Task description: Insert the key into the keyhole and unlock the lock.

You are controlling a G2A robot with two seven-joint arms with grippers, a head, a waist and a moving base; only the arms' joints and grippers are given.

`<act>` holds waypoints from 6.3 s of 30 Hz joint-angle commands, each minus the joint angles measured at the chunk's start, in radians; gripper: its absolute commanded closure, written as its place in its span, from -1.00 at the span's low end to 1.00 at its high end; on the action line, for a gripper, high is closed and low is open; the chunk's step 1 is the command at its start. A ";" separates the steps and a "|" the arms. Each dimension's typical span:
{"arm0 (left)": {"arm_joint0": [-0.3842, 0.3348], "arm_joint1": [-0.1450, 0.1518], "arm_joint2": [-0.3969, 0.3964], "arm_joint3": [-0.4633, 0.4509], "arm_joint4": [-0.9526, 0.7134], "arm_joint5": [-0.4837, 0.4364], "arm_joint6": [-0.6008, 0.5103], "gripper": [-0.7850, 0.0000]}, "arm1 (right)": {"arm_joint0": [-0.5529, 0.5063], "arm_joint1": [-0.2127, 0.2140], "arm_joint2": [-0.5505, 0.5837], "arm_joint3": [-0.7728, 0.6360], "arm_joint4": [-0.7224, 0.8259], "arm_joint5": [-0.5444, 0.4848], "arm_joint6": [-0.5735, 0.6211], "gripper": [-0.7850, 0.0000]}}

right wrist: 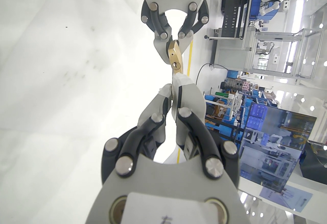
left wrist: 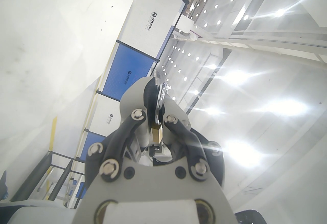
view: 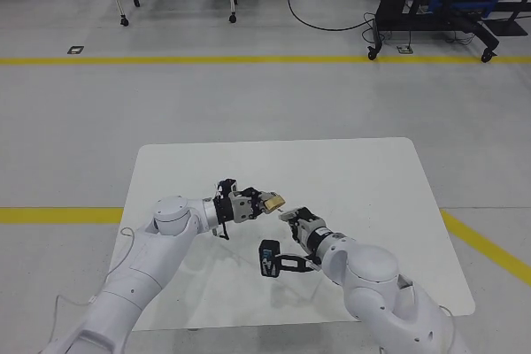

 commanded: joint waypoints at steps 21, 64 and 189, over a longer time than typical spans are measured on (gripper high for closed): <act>0.007 -0.004 0.001 -0.019 0.027 0.044 0.003 1.00 | 0.003 -0.029 -0.026 0.022 0.004 -0.014 0.037 1.00; 0.078 0.008 -0.038 -0.289 0.103 0.347 0.340 1.00 | 0.025 -0.075 -0.047 0.031 -0.069 -0.085 0.188 1.00; 0.133 0.045 -0.089 -0.306 0.312 -0.090 0.137 1.00 | 0.047 -0.077 0.225 0.365 0.493 -0.231 -0.342 1.00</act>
